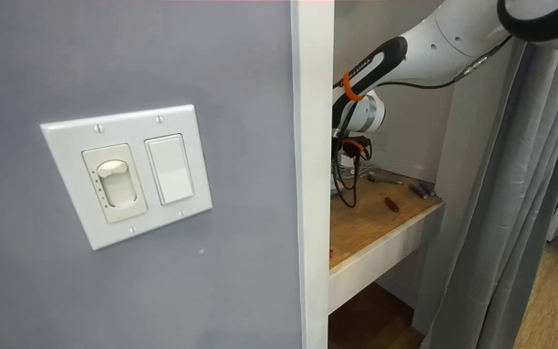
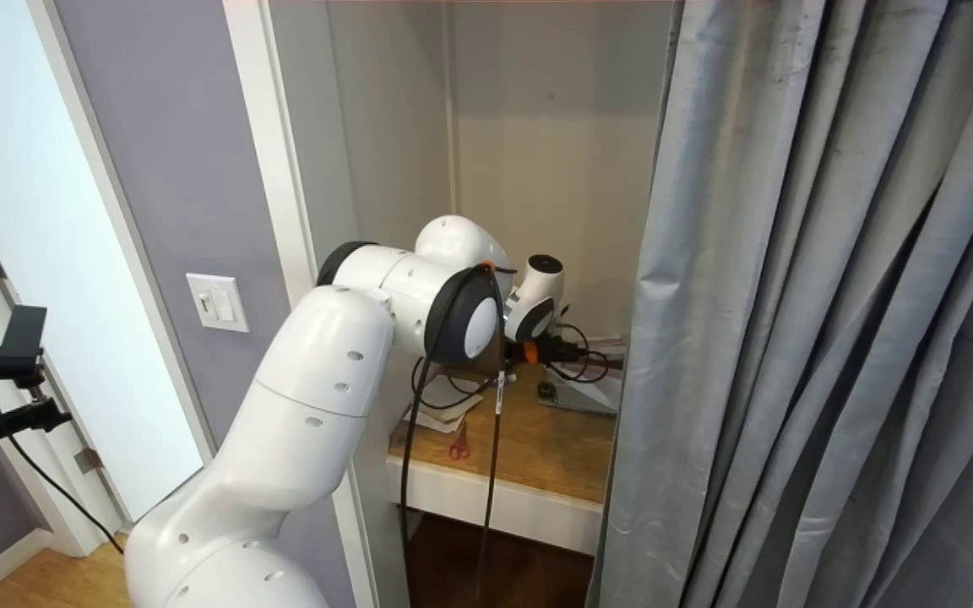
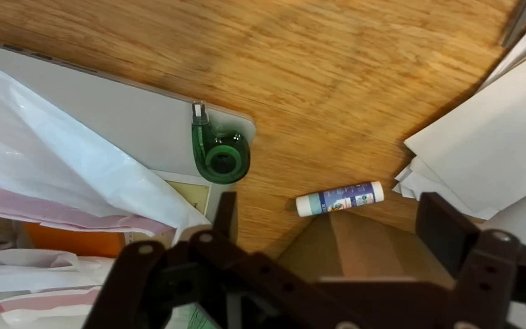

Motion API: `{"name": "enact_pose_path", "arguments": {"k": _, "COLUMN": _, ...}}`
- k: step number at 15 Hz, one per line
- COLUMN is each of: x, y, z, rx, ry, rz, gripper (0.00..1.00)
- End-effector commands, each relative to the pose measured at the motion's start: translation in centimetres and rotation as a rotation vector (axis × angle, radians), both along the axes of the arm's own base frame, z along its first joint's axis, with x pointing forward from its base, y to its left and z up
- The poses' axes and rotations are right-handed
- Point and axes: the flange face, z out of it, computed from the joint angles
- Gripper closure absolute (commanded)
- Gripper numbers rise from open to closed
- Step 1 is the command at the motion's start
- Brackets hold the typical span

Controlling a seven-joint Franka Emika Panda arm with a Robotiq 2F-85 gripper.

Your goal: Pick up the object on the right of the white marker and move it backwards to the right of the red scissors

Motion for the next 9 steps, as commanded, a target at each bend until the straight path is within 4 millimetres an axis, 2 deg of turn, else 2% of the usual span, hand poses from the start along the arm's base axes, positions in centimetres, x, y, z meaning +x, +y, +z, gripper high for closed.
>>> {"name": "enact_pose_path", "arguments": {"k": 1, "x": 2.0, "y": 0.1, "z": -2.2, "rx": -0.029, "ry": -0.020, "rz": -0.014, "gripper": 0.00}}
{"name": "enact_pose_path", "arguments": {"k": 9, "x": 4.2, "y": 0.3, "z": -5.8, "rx": -0.032, "ry": -0.058, "rz": -0.029, "gripper": 0.00}}
